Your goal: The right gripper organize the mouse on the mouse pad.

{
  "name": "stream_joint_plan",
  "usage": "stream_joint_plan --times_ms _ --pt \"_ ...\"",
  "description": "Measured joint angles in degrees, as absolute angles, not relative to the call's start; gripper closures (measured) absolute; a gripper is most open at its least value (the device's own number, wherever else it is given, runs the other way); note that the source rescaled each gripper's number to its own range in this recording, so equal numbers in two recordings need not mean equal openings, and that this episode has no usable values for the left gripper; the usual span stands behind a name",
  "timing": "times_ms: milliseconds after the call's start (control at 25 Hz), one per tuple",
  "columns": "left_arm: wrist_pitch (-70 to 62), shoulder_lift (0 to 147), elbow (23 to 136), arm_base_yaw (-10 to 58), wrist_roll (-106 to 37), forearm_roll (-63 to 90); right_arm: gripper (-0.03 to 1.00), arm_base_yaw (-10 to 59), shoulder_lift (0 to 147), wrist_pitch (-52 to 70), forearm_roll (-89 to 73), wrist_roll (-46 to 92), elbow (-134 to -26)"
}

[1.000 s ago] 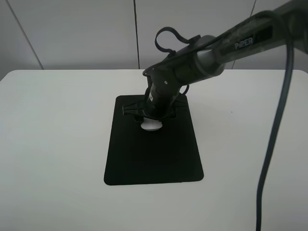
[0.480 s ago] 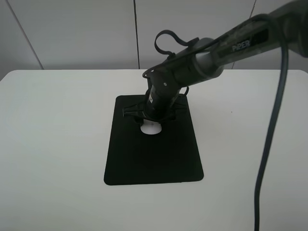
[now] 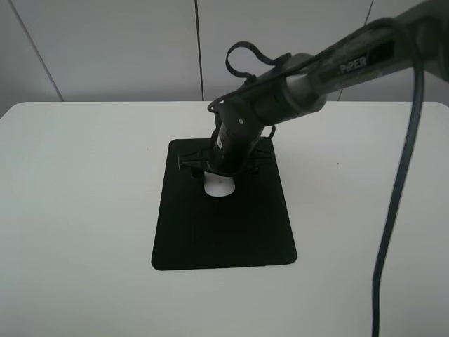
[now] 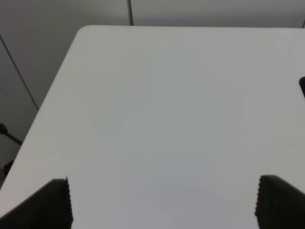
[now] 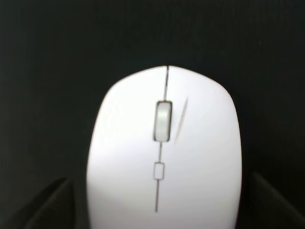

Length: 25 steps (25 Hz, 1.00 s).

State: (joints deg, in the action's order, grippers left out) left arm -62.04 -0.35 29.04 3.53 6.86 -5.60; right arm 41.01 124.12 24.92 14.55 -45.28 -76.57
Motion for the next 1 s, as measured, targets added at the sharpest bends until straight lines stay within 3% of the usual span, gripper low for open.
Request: stream_joint_plan --times_ms 520,720,1000 --pt "-62.04 -0.35 29.04 3.53 6.86 -5.60 0.35 39.68 112.63 29.35 13.16 -41.88 -76.57" --pt "-62.04 -0.35 29.04 3.53 6.86 -5.60 0.35 33.14 107.32 34.52 6.68 -30.37 -74.05" --pt "-62.04 -0.35 29.04 3.53 6.86 -5.60 0.35 20.47 94.55 36.88 4.77 -22.80 -61.55"
